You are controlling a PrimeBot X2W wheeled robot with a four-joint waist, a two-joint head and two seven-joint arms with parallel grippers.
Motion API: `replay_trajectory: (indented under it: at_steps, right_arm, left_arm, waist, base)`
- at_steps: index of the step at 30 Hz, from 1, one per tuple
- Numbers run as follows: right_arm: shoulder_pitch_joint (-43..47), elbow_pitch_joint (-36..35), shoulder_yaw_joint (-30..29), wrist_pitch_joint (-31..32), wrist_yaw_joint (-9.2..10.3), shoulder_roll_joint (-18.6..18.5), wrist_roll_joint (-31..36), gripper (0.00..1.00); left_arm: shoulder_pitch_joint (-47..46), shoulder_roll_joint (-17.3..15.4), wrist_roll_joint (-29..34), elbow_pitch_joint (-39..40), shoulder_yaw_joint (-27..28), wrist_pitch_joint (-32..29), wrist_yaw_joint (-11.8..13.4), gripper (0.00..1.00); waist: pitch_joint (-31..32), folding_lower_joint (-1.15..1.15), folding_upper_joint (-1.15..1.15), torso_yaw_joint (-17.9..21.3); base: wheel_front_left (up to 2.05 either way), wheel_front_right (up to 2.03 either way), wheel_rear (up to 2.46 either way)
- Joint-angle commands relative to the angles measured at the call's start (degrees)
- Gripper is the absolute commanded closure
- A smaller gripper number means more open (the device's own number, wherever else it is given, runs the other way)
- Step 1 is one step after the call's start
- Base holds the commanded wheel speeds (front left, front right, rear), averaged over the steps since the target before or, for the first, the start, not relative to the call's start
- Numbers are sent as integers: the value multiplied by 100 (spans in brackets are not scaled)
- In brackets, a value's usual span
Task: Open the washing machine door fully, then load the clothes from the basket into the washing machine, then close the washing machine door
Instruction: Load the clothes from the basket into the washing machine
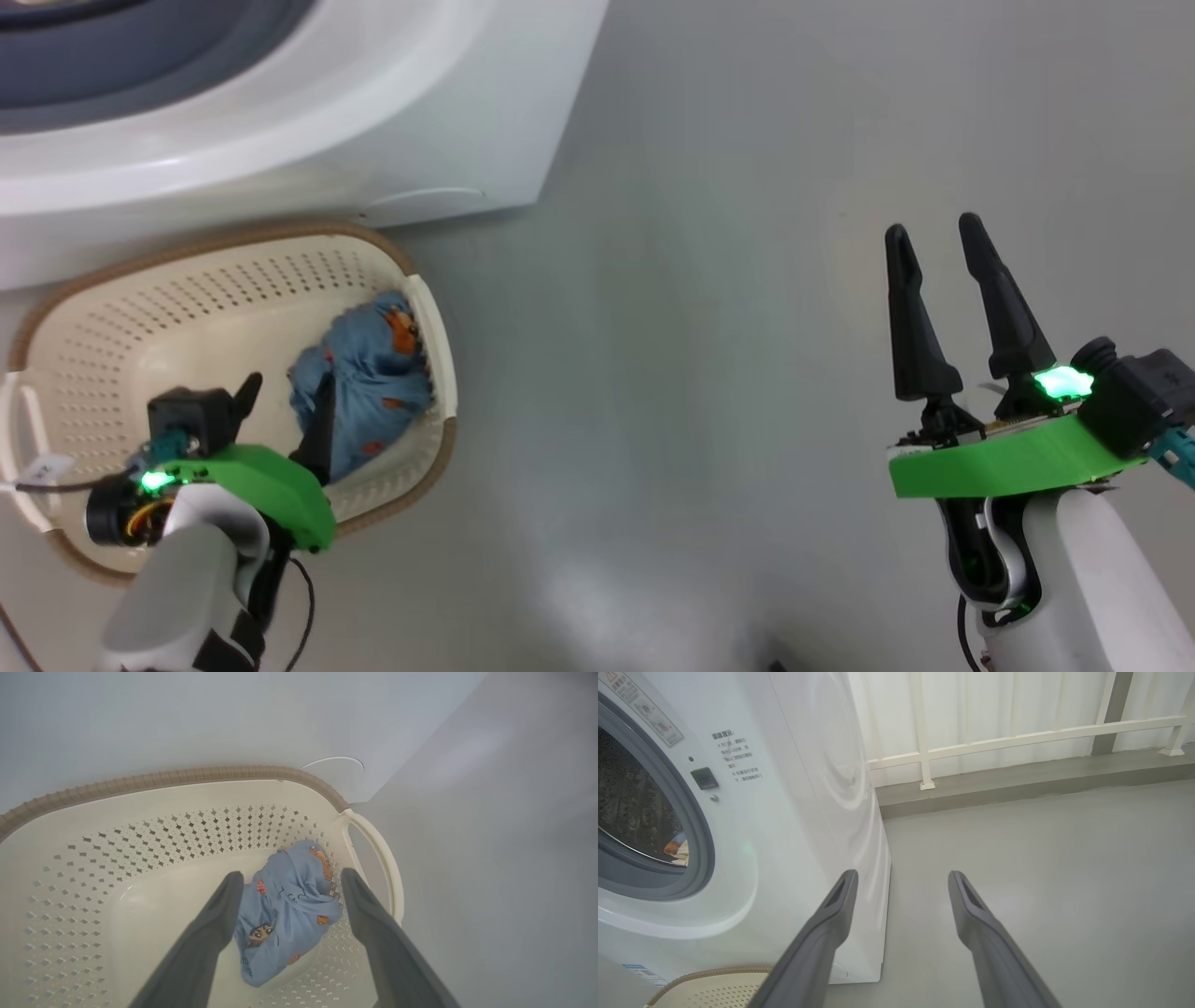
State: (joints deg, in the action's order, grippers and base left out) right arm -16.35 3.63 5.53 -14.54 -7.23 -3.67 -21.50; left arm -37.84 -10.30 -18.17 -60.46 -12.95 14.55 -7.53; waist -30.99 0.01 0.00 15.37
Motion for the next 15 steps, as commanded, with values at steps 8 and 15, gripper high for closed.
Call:
replay_trajectory:
  at_steps: [8,15]
  right_arm:
    - [-288,-259,202,-46,-25,61,5,0]
    - [-338,-353,281,-46,-25,77,-71,0]
  left_arm:
    - [-714,-474,-508,-603,-347,-147,5,0]
    - [-919,-612,-888,-752,-803,-476,5,0]
  waist:
    - [-768,-1,0,493]
    - [-1013,-1,0,630]
  base:
    - [0,0,0]
    - [0,0,0]
